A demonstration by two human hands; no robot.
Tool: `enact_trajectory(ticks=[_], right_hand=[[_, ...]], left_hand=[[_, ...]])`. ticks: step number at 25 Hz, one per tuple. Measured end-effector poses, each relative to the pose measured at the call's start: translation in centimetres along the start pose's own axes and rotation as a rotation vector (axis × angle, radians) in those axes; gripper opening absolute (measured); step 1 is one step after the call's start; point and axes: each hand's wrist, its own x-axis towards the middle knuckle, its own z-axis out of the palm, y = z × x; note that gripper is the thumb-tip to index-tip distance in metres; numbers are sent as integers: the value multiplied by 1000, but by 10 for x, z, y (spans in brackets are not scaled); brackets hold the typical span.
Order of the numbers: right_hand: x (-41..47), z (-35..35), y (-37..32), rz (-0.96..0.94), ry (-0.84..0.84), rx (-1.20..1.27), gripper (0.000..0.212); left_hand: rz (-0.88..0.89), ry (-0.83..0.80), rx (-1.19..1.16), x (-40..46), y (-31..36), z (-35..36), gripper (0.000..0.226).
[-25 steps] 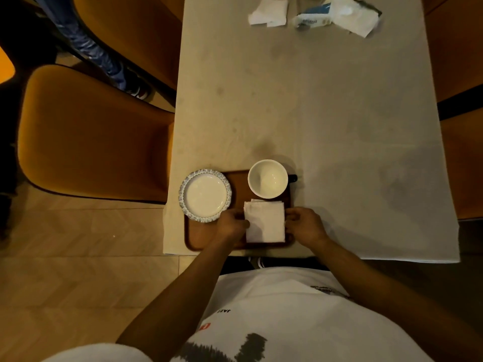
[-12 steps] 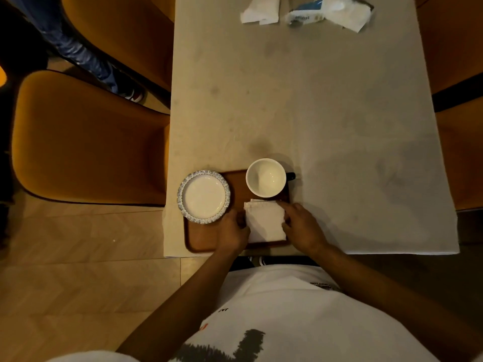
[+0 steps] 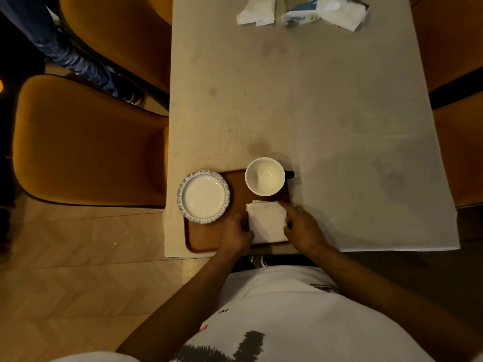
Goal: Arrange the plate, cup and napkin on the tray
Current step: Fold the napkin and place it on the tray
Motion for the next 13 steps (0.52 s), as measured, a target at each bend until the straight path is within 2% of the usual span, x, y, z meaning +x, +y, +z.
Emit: enact_trajectory(ticks=[8,13], right_hand=[[-1,2,2,-6,11,2,71],[-1,5,-13,-68,152,46,51]], left_hand=[[14,21,10,0,-3,1,44],[1,69,-42,-14,1,-2,40]])
